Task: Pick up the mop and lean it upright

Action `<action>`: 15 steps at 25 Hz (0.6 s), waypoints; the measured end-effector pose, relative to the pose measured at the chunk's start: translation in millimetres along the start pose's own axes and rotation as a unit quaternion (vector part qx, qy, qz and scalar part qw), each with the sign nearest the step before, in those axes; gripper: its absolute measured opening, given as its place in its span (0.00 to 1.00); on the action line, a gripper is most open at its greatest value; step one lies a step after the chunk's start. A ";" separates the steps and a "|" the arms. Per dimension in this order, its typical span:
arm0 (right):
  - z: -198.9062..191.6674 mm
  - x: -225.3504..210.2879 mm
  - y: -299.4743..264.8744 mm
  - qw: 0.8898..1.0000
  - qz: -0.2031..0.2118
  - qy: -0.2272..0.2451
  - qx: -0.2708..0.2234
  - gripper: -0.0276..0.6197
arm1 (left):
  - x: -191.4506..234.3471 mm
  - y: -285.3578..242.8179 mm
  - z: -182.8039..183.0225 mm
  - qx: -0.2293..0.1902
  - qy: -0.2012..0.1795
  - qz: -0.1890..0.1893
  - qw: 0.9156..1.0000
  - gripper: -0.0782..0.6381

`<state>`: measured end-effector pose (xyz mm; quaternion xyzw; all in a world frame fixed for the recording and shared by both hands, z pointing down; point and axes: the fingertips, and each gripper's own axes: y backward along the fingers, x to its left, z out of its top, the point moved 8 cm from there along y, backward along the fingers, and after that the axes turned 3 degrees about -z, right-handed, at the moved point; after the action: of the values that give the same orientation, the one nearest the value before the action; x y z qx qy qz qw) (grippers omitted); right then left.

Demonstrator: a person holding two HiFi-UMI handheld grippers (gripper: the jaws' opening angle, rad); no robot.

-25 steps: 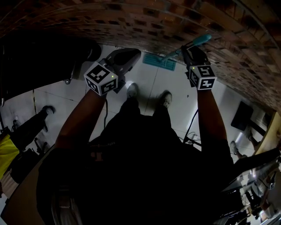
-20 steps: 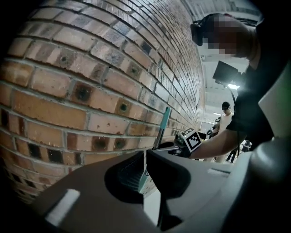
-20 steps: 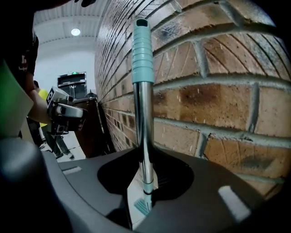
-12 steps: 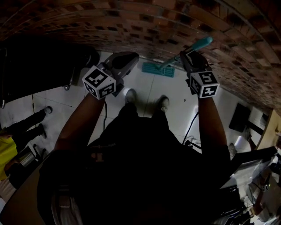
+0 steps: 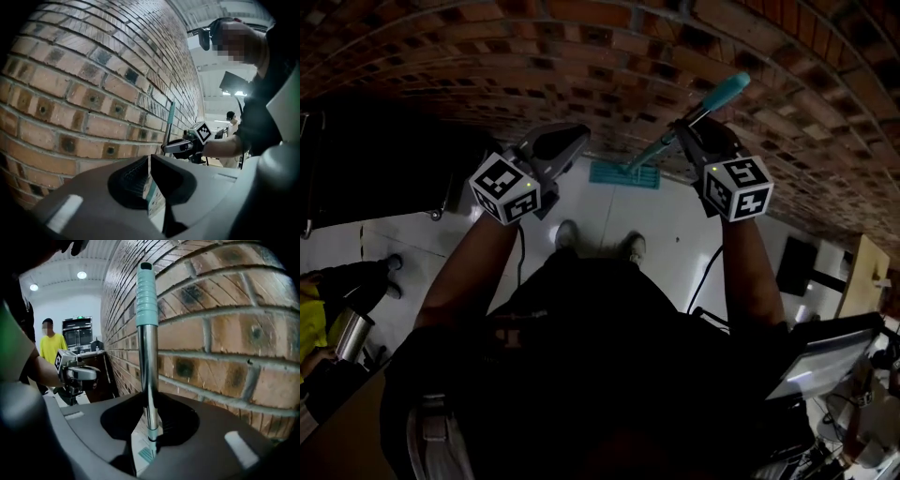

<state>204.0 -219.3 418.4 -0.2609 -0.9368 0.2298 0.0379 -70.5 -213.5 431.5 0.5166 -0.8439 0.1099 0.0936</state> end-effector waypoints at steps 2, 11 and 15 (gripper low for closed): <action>18.2 2.4 11.0 1.000 0.006 0.005 -0.001 0.21 | -5.3 1.4 13.9 -0.008 -0.007 -0.001 1.000 0.11; 111.0 7.6 62.0 0.999 0.033 0.036 -0.010 0.21 | -24.4 8.6 78.2 -0.046 -0.041 -0.010 0.998 0.11; 150.6 14.3 82.6 0.998 0.048 0.045 -0.011 0.21 | -31.1 15.7 100.7 -0.057 -0.037 -0.013 0.998 0.11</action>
<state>201.9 -211.3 246.2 -0.3162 -0.9231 0.2086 0.0660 -75.0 -208.6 325.2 0.5247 -0.8451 0.0412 0.0932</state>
